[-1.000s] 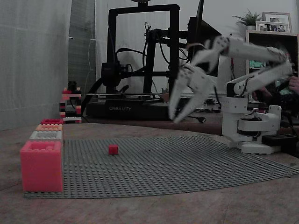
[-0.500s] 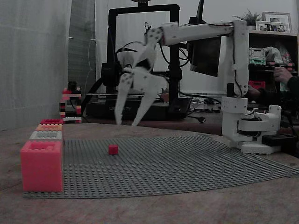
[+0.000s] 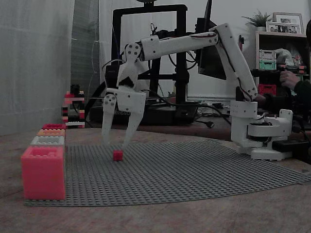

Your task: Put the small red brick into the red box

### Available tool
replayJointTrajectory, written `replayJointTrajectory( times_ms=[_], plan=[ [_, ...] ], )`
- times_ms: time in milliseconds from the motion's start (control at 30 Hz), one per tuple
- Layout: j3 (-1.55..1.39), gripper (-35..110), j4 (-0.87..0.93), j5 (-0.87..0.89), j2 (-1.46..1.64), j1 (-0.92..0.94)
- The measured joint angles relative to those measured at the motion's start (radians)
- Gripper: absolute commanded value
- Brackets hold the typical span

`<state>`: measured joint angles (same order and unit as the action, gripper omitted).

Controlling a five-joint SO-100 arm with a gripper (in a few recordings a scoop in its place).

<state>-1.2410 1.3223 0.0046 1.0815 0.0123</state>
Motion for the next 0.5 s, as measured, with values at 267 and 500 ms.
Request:
replayJointTrajectory(
  times_ms=[267, 500],
  plan=[
    [0.009, 17, 0.003, 0.000, -0.020, -0.018],
    [0.009, 17, 0.009, 0.000, -0.032, -0.035]
  ],
)
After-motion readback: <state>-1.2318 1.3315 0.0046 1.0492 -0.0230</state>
